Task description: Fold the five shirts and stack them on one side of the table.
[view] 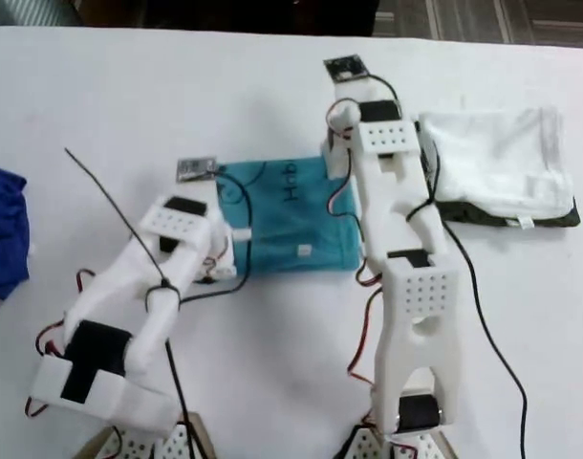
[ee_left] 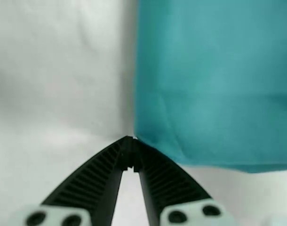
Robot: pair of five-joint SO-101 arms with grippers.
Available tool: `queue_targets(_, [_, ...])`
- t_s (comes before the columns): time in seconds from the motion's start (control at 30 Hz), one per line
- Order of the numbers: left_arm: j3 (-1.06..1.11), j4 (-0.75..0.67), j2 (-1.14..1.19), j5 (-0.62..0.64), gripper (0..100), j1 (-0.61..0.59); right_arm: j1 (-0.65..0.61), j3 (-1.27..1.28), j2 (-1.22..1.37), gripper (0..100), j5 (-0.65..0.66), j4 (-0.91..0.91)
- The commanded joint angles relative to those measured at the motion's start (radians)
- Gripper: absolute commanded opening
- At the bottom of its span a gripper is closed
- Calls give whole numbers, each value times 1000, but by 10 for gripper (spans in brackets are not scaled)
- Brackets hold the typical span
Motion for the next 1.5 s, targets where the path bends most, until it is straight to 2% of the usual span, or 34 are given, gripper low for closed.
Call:
queue_targets(0.0, [-114, 72, -57, 8, 28, -8, 2, -83, -81, 19, -2, 25])
queue_targets(0.27, [-199, 92, -55, 3, 28, -8, 8, -94, 21, 19, -2, 8])
queue_targets(0.53, [-328, 242, -55, 6, 28, -9, 7, -95, 73, 19, -3, -15])
queue_targets(0.63, [-326, 190, -48, 8, 28, 3, 7, -95, 73, 19, -3, -21])
queue_targets(0.83, [-183, 21, -48, 35, 28, 66, 7, -95, 74, 19, -2, -28])
queue_targets(1.0, [-90, -77, -48, 43, 28, 60, 7, -95, 74, 19, -2, -33])
queue_targets(1.33, [4, -91, -48, 38, 28, -35, 4, -94, 111, 19, -2, -48])
queue_targets(1.47, [4, -91, -48, 0, 28, -63, 8, -95, 150, 19, -2, -62])
